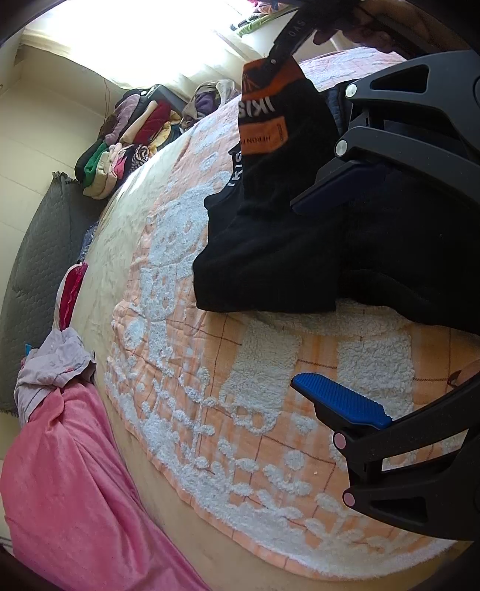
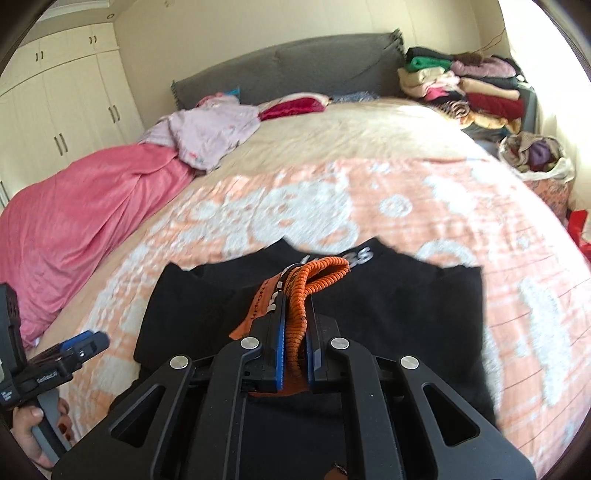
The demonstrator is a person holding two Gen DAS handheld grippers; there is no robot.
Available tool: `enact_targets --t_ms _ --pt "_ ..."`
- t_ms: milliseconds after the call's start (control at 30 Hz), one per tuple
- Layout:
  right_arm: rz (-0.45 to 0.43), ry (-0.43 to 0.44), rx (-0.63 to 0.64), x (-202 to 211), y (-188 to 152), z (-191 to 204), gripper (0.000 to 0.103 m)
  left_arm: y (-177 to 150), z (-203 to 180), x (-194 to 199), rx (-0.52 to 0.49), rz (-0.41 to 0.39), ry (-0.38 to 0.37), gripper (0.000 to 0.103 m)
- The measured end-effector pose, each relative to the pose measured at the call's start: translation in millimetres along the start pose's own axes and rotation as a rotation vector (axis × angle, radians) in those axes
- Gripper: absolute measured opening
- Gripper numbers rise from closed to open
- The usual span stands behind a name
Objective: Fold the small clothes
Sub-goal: 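Grasp the second folded cuff with the right tool and adjust it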
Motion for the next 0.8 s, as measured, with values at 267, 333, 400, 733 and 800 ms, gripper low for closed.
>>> enact_targets --t_ms 267,333,400,733,800 --pt "-0.030 -0.060 -0.055 10 2 -37 0.007 -1 -5 -6 -0.011 0.012 -0.010 0.080" --pt "-0.030 -0.071 -0.069 9 -1 -45 0.007 -1 -7 -8 -0.019 0.015 -0.011 0.080" --pt "-0.029 -0.082 -0.077 10 -3 -49 0.007 -1 -10 -9 -0.027 0.018 -0.018 0.080" --pt "-0.013 -0.124 -0.084 4 -12 -64 0.007 4 -25 -18 -0.079 0.026 -0.026 0.080" --pt "-0.008 -0.126 -0.084 2 -13 -65 0.007 5 -29 -19 -0.089 0.025 -0.025 0.080"
Point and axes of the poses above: each gripper's, at about its wrist camera, not at the fingertips, and x roughly against the way its jaws point, z to its left, y to its top, the point moved 4 cm from there along -x, roughly the way its jaws point, and after that the axes turned 6 degrees about -x, right-handed, at the moved point
